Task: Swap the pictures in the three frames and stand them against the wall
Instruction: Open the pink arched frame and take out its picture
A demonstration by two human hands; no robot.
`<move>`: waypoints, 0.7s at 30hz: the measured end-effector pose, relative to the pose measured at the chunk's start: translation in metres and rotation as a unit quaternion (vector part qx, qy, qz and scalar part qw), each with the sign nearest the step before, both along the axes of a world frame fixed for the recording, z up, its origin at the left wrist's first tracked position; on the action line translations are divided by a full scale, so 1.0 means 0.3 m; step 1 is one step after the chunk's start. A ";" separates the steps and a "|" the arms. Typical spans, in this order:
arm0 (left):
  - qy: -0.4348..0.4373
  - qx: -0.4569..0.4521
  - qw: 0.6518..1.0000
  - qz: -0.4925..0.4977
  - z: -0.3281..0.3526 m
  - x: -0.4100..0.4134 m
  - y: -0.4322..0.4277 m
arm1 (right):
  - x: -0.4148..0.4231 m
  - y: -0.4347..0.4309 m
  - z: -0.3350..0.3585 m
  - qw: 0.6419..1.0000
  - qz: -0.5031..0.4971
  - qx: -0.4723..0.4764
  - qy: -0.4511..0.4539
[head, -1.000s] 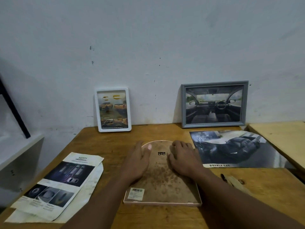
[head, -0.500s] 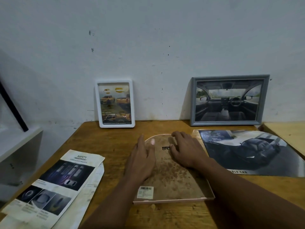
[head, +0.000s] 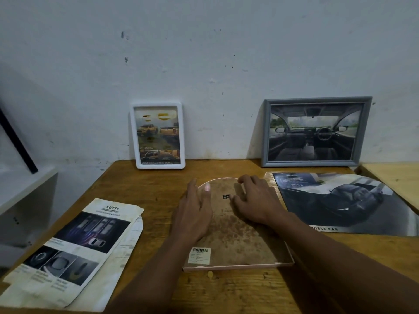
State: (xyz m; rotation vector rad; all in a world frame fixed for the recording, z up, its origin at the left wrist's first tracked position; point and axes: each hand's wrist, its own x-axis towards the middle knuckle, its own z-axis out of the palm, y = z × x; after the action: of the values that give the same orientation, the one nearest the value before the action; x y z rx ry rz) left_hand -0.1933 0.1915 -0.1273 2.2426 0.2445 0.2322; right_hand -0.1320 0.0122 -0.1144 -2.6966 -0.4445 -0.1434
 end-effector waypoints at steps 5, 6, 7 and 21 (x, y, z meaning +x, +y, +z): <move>-0.007 0.048 0.999 -0.022 0.015 -0.016 -0.010 | 0.007 0.006 0.004 0.999 0.025 -0.020 -0.002; -0.006 0.062 0.998 -0.027 0.018 -0.019 -0.013 | 0.015 0.008 0.007 0.999 0.034 -0.021 -0.002; -0.005 0.073 0.997 -0.028 0.020 -0.020 -0.015 | 0.023 0.013 0.012 0.999 0.046 -0.022 0.000; -0.020 -0.008 1.000 0.002 0.018 -0.008 -0.007 | 0.079 0.072 -0.009 0.995 0.090 -0.044 -0.030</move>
State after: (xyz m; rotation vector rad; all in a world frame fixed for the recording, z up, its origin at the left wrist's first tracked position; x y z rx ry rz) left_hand -0.1957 0.1893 -0.1219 2.2200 0.2298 0.2764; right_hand -0.1082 0.0338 -0.1170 -2.7264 -0.7242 -0.1580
